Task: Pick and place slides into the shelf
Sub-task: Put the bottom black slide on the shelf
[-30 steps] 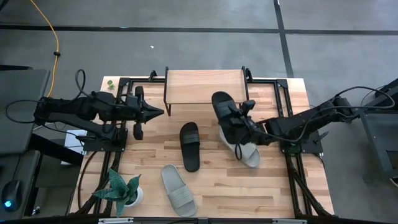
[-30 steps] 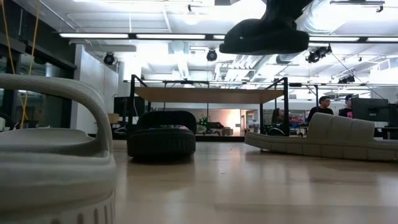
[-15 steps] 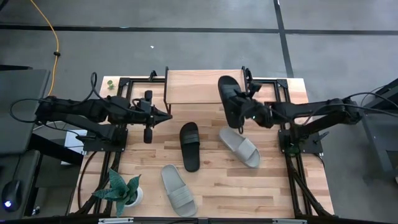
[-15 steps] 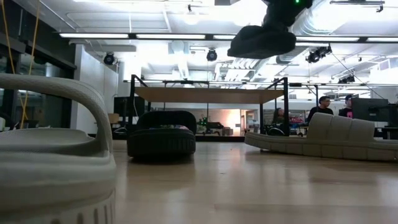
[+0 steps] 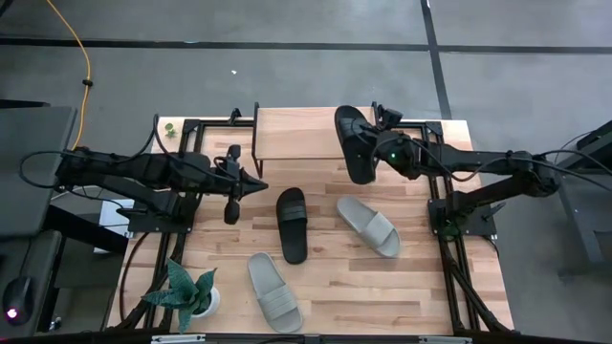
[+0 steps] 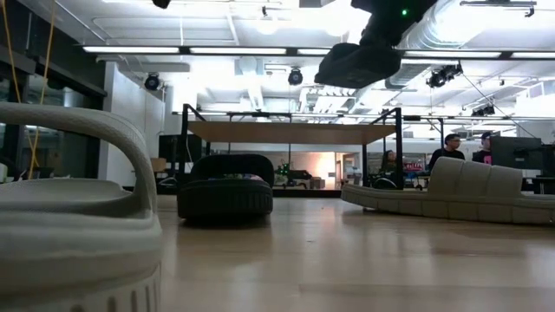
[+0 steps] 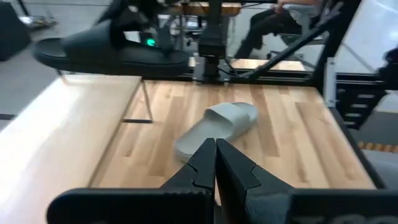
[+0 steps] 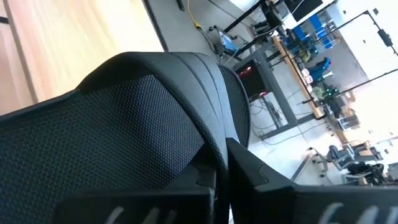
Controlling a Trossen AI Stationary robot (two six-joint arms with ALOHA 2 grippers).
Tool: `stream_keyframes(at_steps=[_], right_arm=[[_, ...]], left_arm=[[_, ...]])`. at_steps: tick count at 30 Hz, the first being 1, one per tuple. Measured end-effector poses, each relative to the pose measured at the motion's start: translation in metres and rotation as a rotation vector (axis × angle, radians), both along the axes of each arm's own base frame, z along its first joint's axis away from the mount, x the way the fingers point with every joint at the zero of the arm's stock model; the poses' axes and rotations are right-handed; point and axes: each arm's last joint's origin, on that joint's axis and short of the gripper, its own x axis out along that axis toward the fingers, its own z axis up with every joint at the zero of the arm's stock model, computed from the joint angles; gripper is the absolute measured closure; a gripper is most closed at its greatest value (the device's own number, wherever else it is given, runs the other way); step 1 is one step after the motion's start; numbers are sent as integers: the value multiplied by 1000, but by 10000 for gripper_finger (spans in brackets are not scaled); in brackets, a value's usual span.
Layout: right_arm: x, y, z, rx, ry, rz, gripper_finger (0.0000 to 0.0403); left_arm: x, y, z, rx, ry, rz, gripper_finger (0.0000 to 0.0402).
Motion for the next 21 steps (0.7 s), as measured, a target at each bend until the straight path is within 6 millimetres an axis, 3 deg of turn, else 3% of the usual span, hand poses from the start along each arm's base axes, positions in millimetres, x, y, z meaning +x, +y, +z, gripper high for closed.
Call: stream_keyframes(at_steps=[8,21], right_arm=[[-3,-15,-1,32,-4,2,403],[-8,-31,-1,54,-5,-14,403]], left_arm=[[6,-3,-20,-28,72,-75,401],[11,0,-12,20,-32,9,401]])
